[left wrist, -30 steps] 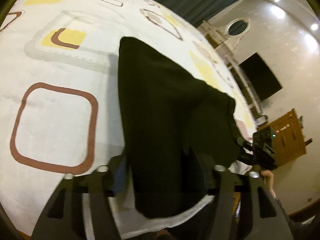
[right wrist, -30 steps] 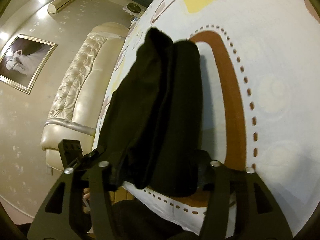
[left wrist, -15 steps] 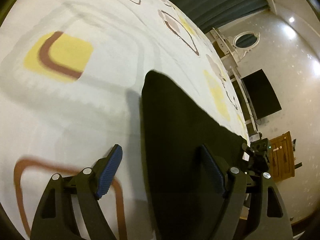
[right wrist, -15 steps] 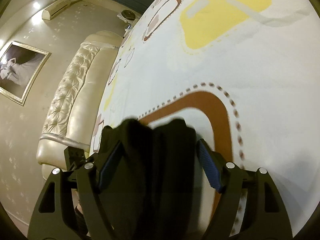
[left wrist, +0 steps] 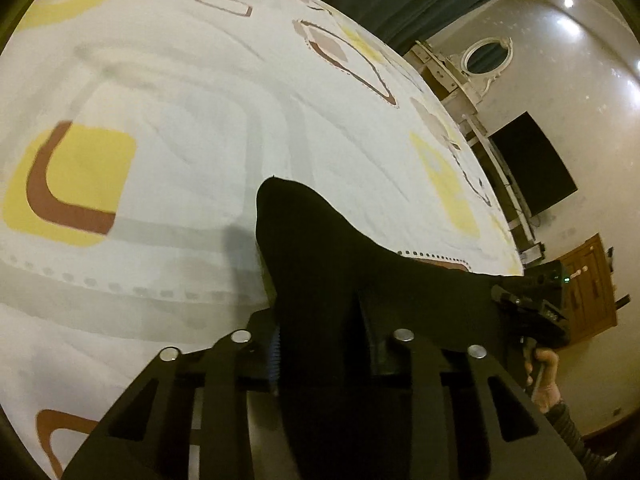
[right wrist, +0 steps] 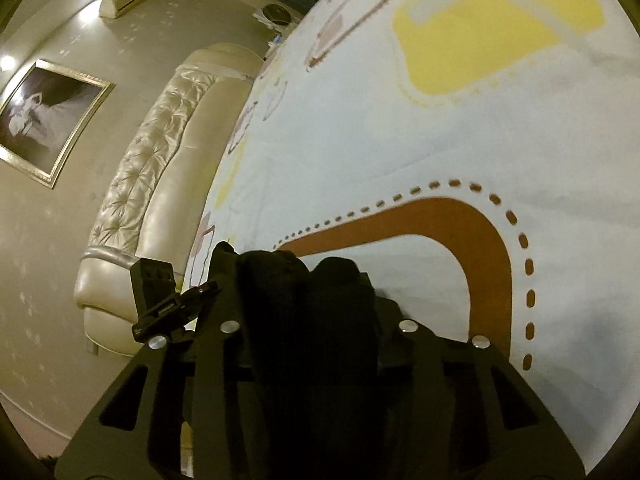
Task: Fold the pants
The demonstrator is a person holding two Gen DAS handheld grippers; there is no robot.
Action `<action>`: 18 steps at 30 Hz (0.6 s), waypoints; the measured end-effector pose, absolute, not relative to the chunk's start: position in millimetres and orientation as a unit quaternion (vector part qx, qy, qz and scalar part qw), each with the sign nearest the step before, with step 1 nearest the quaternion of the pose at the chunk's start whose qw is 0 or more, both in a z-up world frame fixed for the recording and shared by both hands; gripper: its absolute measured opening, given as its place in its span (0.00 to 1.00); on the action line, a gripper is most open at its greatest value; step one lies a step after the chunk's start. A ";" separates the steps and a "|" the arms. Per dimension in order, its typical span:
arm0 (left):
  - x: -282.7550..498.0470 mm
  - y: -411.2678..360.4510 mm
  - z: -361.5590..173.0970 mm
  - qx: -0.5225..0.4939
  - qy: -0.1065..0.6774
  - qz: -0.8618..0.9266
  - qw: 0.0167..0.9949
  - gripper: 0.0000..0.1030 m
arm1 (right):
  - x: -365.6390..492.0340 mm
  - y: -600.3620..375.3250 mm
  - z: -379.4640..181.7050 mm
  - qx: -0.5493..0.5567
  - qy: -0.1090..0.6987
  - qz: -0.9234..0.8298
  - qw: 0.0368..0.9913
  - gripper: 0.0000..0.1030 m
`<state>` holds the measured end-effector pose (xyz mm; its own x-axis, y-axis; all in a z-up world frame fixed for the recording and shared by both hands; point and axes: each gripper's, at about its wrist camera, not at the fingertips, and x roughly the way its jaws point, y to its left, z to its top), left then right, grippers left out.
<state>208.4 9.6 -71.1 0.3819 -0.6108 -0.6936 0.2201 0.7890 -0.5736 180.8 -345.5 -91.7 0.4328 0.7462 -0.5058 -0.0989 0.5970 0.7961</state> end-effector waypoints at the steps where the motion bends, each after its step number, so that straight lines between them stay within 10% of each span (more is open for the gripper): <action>1: 208.5 8.1 -67.6 -0.191 0.491 -0.255 0.811 0.26 | 180.5 -345.3 -86.9 0.348 0.451 0.276 0.774 0.33; 18: 280.5 -14.1 -43.0 -0.094 0.474 -0.187 0.855 0.25 | 246.6 -335.3 -63.0 0.332 0.408 0.268 0.807 0.32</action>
